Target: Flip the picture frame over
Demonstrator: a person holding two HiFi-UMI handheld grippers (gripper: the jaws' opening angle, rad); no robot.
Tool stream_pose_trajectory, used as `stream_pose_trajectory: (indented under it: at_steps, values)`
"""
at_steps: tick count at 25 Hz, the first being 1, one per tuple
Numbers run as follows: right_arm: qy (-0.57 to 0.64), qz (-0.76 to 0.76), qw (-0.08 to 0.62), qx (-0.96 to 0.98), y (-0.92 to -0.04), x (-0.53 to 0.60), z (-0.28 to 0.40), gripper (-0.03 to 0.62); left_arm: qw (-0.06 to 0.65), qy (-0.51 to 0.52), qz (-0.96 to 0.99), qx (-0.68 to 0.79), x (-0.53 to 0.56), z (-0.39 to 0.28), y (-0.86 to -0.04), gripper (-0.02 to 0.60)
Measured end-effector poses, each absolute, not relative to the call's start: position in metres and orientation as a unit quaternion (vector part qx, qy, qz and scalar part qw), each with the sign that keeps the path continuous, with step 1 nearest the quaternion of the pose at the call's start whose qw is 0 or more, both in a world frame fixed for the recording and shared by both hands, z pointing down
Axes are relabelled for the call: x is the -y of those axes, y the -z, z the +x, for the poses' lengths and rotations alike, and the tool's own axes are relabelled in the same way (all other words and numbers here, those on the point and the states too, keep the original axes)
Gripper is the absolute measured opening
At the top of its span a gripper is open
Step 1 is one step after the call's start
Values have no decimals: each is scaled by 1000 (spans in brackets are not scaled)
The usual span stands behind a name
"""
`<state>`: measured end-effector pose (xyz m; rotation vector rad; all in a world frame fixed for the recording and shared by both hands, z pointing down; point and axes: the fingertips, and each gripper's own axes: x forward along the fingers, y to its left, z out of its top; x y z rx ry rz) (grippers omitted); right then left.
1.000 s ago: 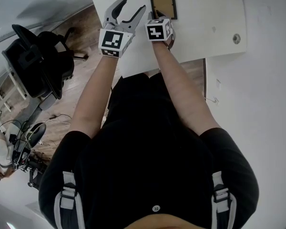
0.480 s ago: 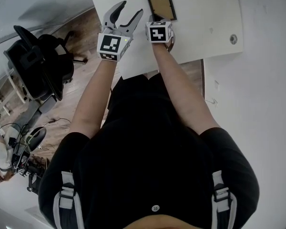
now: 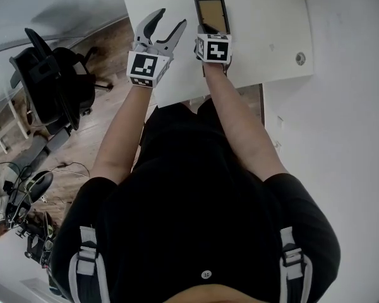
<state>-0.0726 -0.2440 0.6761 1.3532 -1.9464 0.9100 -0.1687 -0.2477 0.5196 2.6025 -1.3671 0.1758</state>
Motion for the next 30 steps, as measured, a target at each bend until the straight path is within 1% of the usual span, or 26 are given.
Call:
stream_pose_trajectory:
  at_steps: [14,19,25,30]
  values:
    - [-434,396,195,785,-642,231,-85,49,86,-59,842,529,232,-168,-503,239]
    - [-503,330,109,791,-623,226,-95,49,81,-60,832,546,228,-165,-500,238]
    - [-584,241,-4,775,-624,220,-103,49,83,-66,821,561,222,-156,-521,238]
    - [-640,184,-76,742,-614,217,-104,49,93,-72,813,571,221,-160,-524,227]
